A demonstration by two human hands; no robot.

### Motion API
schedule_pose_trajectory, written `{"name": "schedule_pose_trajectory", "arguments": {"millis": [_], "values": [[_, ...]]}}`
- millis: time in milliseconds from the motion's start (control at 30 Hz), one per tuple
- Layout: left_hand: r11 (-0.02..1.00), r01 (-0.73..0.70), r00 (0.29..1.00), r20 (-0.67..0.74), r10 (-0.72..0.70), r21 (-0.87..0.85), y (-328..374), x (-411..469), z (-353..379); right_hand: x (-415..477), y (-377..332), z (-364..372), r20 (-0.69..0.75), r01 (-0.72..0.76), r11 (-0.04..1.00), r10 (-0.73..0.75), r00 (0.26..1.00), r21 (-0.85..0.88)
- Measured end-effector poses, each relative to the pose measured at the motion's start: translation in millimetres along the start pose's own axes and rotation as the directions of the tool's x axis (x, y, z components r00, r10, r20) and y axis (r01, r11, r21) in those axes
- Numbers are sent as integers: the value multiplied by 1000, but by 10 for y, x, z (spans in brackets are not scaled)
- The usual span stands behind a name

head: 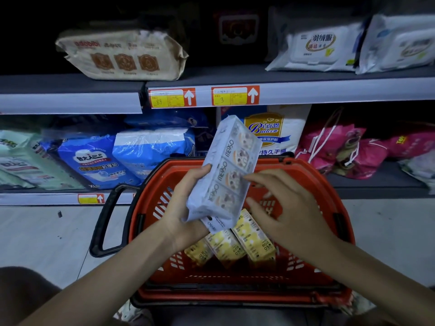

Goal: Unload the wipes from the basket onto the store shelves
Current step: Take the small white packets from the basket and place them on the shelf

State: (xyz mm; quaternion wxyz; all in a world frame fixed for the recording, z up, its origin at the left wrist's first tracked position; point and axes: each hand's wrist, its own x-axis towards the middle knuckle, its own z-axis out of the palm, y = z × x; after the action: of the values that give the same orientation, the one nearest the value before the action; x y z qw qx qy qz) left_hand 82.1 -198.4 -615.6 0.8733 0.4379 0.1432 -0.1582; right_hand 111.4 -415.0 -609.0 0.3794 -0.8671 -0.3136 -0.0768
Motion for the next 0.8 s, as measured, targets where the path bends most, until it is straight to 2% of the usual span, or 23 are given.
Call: {"name": "schedule_pose_trajectory", "arguments": {"millis": [67, 167, 267, 333, 400, 567, 800], "values": [[996, -37, 999, 21, 35, 84, -12, -17, 129, -30, -53, 3, 88, -83, 994, 76, 993, 73], [971, -107, 992, -42, 119, 215, -16, 4, 228, -48, -92, 17, 189, -216, 947, 174, 967, 236], [914, -191, 979, 0, 204, 359, -21, 26, 285, -28, -161, -5, 266, -329, 774, 213, 940, 541], [856, -263, 961, 39, 274, 446, -24, -1, 352, -16, -209, -40, 273, -347, 671, 217, 937, 656], [826, -309, 945, 58, 321, 471, -49, -5, 339, -18, -226, -78, 239, -316, 677, 208, 948, 664], [853, -215, 957, -71, 281, 476, 51, 22, 388, -66, -260, -152, 165, -271, 730, 216, 962, 628], [649, -408, 900, 163, 404, 642, 237, -303, 491, -99, -450, -342, 143, -219, 719, 167, 976, 660]]}}
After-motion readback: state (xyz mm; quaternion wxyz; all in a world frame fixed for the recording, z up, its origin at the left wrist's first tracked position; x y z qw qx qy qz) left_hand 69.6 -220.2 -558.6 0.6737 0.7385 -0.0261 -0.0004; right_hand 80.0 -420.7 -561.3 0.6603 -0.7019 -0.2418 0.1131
